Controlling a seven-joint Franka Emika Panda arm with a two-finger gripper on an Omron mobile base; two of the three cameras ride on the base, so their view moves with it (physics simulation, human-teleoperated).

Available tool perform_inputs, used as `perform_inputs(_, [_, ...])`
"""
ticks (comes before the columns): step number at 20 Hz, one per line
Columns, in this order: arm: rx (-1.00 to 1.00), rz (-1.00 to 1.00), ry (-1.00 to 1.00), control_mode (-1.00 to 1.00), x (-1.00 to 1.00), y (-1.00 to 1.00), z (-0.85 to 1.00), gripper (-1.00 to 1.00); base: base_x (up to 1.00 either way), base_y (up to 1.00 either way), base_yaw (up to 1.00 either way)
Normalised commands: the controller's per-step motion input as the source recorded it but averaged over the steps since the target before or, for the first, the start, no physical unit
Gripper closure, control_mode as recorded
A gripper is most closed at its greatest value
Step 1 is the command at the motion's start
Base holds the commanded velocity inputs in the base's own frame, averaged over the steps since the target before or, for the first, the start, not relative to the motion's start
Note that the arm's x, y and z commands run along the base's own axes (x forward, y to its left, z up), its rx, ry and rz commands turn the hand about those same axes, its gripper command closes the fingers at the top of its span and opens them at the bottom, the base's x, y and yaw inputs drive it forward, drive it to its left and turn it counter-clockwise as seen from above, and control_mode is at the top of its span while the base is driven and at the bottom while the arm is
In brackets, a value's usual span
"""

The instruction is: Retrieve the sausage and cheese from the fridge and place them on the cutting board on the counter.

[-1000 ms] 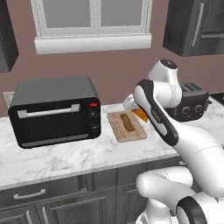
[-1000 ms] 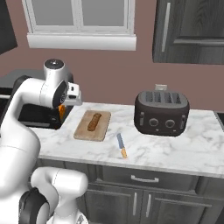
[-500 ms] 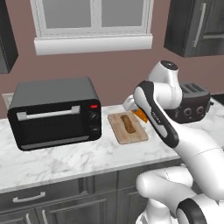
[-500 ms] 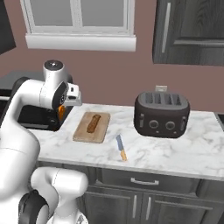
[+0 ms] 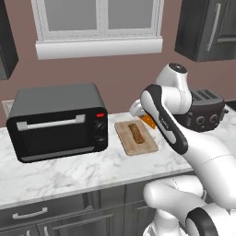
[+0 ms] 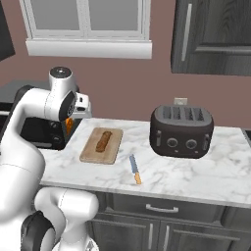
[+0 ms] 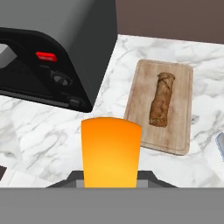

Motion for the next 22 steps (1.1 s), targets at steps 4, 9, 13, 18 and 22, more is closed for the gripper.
perform_inputs(4, [0.00, 0.00, 0.00, 1.00, 0.00, 0.00, 0.00, 1.00, 0.00, 0.00, 0.00])
perform_inputs(9, [0.00, 0.00, 0.00, 1.00, 0.00, 0.00, 0.00, 1.00, 0.00, 0.00, 0.00])
perform_inputs(13, [0.00, 0.00, 0.00, 1.00, 0.00, 0.00, 0.00, 1.00, 0.00, 0.00, 0.00])
perform_inputs(18, [0.00, 0.00, 0.00, 1.00, 0.00, 0.00, 0.00, 1.00, 0.00, 0.00, 0.00])
perform_inputs(22, [0.00, 0.00, 0.00, 1.00, 0.00, 0.00, 0.00, 1.00, 0.00, 0.00, 0.00])
